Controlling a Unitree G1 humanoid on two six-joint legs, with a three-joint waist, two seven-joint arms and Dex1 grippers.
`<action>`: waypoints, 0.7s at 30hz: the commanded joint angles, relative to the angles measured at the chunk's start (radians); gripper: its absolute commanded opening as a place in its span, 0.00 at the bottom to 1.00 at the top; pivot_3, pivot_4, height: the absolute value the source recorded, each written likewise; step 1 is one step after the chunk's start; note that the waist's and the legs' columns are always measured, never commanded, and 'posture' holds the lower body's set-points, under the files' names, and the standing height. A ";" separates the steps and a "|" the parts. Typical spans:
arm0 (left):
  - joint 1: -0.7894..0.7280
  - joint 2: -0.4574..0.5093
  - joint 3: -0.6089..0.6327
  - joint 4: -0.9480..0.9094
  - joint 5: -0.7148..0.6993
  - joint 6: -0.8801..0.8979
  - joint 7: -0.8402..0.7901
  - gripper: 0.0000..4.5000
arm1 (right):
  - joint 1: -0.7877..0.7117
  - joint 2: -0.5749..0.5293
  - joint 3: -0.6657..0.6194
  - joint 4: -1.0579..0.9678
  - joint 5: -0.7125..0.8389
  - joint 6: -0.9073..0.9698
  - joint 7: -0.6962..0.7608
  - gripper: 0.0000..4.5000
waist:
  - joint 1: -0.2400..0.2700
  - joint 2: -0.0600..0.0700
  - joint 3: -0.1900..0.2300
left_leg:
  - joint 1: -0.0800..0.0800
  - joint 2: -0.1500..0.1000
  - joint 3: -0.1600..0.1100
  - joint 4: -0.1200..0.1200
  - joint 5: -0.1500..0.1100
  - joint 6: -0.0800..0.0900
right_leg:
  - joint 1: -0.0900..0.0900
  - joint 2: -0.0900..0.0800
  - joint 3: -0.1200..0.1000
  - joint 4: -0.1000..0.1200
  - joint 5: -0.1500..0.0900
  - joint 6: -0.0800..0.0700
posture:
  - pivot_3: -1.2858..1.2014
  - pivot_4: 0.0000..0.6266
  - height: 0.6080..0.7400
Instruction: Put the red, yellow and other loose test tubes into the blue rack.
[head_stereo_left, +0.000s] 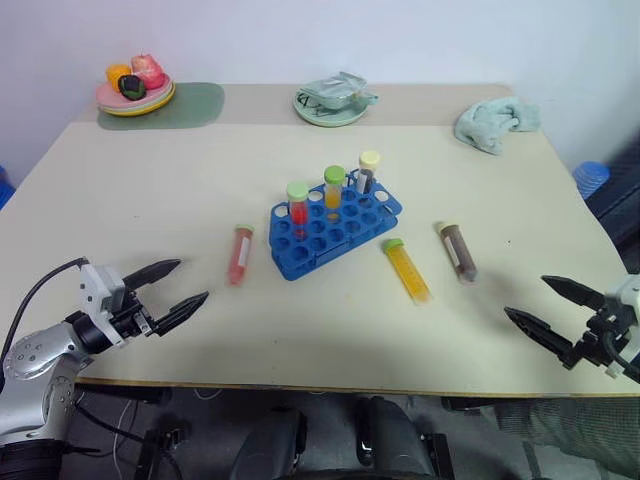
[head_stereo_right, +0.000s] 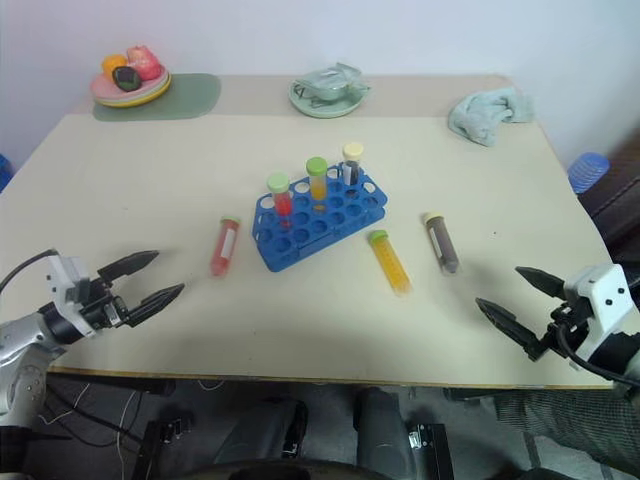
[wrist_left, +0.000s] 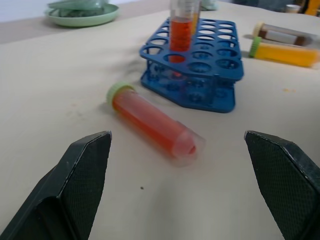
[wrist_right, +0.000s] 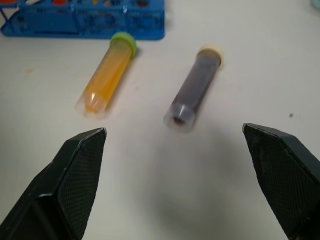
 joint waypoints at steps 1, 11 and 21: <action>0.008 0.024 0.019 -0.023 -0.002 0.021 -0.012 0.97 | 0.003 0.000 -0.048 -0.010 0.003 -0.020 0.007 1.00 | 0.001 0.000 0.000 | 0.000 0.000 0.000 0.000 0.000 0.000 | 0.000 0.000 0.000 0.000 0.000 0.000 | 0.52 0.24 1.00; -0.045 0.017 0.019 -0.076 -0.059 0.094 -0.025 0.97 | -0.066 -0.015 -0.012 -0.038 0.012 0.034 -0.039 1.00 | 0.003 0.000 0.000 | 0.000 0.000 0.000 0.000 0.000 0.001 | 0.000 0.000 0.000 0.000 0.000 0.000 | 0.52 0.24 1.00; -0.162 -0.025 -0.089 -0.155 -0.047 0.112 -0.065 0.97 | -0.425 -0.170 0.132 0.035 0.074 0.436 -0.217 1.00 | 0.000 0.001 0.001 | 0.000 0.000 0.002 0.001 0.000 0.000 | -0.001 0.000 0.001 0.000 0.000 0.000 | 0.52 0.24 1.00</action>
